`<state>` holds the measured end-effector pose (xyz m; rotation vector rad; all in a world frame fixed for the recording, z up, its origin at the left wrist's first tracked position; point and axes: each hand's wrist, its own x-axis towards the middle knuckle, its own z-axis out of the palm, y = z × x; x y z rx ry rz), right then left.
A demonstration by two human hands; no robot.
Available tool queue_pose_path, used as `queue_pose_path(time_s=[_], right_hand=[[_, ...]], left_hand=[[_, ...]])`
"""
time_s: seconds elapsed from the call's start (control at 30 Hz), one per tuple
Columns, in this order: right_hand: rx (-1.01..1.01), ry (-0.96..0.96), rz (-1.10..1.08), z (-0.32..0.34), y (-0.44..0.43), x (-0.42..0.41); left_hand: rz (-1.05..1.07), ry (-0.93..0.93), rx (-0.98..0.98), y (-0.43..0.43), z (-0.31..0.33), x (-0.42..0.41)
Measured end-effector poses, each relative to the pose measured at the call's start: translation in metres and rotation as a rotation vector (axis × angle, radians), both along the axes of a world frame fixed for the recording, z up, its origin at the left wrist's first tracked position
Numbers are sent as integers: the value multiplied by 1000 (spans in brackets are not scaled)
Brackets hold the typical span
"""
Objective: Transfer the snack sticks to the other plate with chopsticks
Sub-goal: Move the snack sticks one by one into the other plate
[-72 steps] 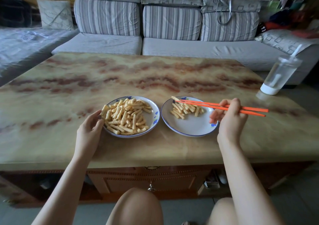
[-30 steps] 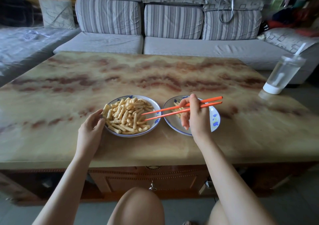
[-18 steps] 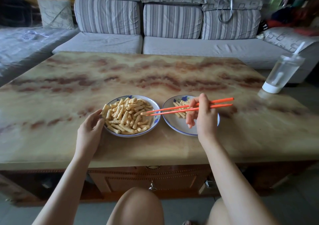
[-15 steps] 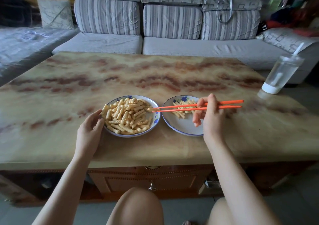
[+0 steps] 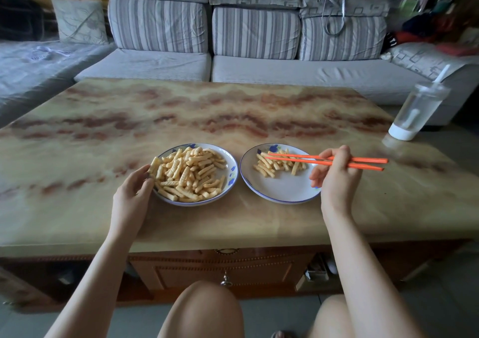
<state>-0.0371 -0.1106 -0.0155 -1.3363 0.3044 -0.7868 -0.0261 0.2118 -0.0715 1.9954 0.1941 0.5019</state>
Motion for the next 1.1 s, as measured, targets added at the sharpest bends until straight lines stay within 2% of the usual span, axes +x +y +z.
queue_pose_path(time_s=[0.17, 0.3, 0.6, 0.93, 1.1], right_hand=[[29, -27, 30, 6, 5, -5], [22, -19, 146, 10, 18, -8], [-174, 28, 367, 2, 63, -4], [-165, 72, 444, 1, 77, -1], [-150, 43, 379, 1, 76, -1]], left_hand=[[0, 3, -5, 1, -1, 0], [-4, 0, -8, 1, -2, 0], [-4, 4, -14, 0, -1, -1], [-9, -5, -14, 3, -3, 2], [-8, -11, -4, 3, -4, 2]])
